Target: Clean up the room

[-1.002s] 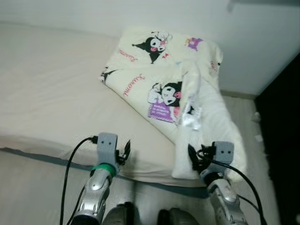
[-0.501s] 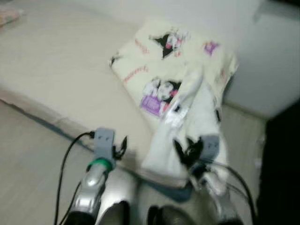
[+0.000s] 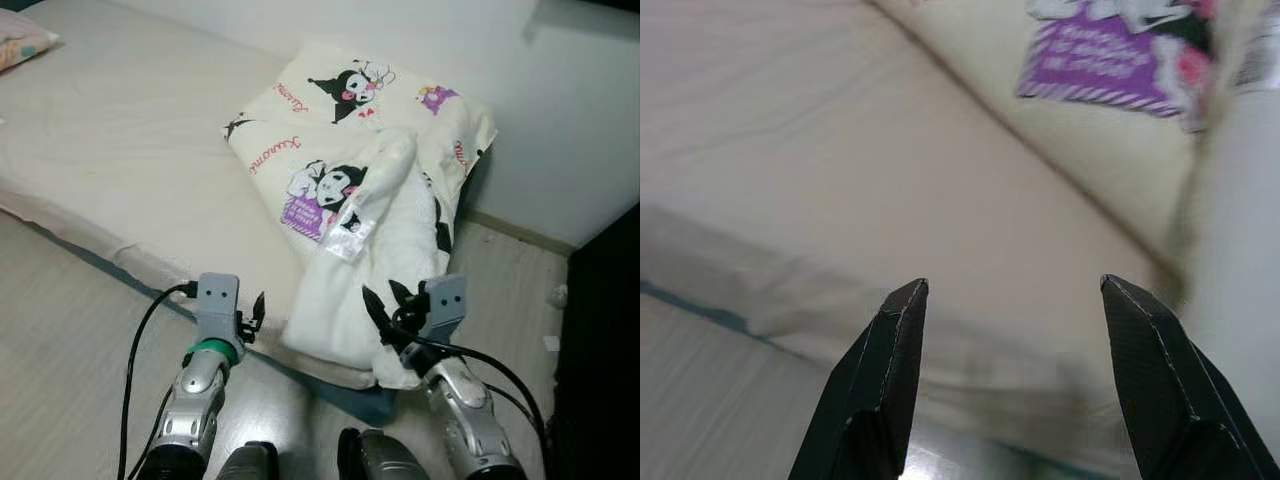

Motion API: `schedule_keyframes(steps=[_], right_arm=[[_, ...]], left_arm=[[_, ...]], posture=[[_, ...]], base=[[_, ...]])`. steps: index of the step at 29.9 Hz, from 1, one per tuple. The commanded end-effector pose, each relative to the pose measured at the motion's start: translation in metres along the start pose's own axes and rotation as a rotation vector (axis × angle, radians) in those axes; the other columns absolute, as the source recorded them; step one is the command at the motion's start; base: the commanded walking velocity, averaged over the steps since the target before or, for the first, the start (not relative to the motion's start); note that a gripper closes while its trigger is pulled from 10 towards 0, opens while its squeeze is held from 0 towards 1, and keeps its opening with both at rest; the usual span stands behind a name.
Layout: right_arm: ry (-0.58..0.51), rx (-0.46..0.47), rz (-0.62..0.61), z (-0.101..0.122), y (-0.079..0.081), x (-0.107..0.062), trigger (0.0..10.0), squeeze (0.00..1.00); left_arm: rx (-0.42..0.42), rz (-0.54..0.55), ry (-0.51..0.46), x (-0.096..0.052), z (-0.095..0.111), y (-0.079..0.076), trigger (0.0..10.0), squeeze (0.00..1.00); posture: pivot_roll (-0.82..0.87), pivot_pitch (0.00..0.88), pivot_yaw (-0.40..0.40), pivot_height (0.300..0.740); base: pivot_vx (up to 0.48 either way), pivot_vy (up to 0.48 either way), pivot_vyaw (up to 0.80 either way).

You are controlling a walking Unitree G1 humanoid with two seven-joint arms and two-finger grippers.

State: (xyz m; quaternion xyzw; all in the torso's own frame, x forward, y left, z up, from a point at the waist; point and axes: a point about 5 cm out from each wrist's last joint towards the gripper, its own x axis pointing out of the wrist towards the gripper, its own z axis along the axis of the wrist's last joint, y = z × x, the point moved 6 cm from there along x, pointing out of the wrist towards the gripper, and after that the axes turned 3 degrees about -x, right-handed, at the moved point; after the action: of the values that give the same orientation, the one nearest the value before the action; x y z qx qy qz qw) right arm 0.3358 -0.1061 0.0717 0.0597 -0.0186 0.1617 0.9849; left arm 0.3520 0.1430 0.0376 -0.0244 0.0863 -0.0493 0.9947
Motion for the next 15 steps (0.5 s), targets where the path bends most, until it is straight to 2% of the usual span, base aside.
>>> schedule_keyframes(steps=[1,4,5,7,8,10,11,12,14,15], right_arm=[[-0.048,-0.034,-0.105,0.009,-0.015,-0.003,10.0,0.0],[-0.117,-0.106,-0.257,0.026,-0.041,-0.01,10.0,0.0],[-0.117,-0.106,-0.257,0.026,-0.041,-0.01,10.0,0.0],[-0.174,-0.144,-0.374,0.041,-0.063,-0.019,10.0,0.0],[-0.174,-0.144,-0.374,0.041,-0.063,-0.019,10.0,0.0],[-0.21,-0.141,-0.452,0.052,-0.079,-0.026,10.0,0.0],[-0.21,-0.141,-0.452,0.052,-0.079,-0.026,10.0,0.0],[-0.213,-0.126,-0.482,0.056,-0.088,-0.027,10.0,0.0],[-0.213,-0.126,-0.482,0.056,-0.088,-0.027,10.0,0.0],[-0.215,-0.126,-0.5,0.06,-0.095,-0.027,10.0,0.0]], left_arm=[[0.001,0.023,0.027,-0.004,-0.009,0.006,10.0,0.0],[-0.01,0.002,0.0,-0.003,-0.004,0.001,10.0,0.0],[-0.01,0.002,0.0,-0.003,-0.004,0.001,10.0,0.0],[-0.03,-0.044,-0.042,-0.004,0.004,-0.007,10.0,0.0],[-0.03,-0.044,-0.042,-0.004,0.004,-0.007,10.0,0.0],[-0.04,-0.078,-0.074,-0.005,0.011,-0.013,10.0,0.0],[-0.04,-0.078,-0.074,-0.005,0.011,-0.013,10.0,0.0],[-0.044,-0.094,-0.085,-0.005,0.014,-0.016,10.0,0.0],[-0.044,-0.094,-0.085,-0.005,0.014,-0.016,10.0,0.0],[-0.045,-0.111,-0.093,-0.005,0.016,-0.02,10.0,0.0]], posture=[[0.04,0.13,0.042,0.735],[0.03,0.132,0.047,0.735],[0.03,0.132,0.047,0.735],[0.03,0.132,0.051,0.735],[0.03,0.132,0.051,0.735],[0.03,0.132,0.052,0.735],[0.03,0.132,0.052,0.735],[0.02,0.131,0.053,0.735],[0.02,0.131,0.053,0.735],[0.02,0.13,0.054,0.735]], base=[[0.0,0.0,0.0],[0.0,0.0,0.0],[0.0,0.0,0.0],[0.0,0.0,0.0],[0.0,0.0,0.0],[0.0,0.0,0.0],[0.0,0.0,0.0],[0.0,0.0,0.0],[0.0,0.0,0.0],[0.0,0.0,0.0]])
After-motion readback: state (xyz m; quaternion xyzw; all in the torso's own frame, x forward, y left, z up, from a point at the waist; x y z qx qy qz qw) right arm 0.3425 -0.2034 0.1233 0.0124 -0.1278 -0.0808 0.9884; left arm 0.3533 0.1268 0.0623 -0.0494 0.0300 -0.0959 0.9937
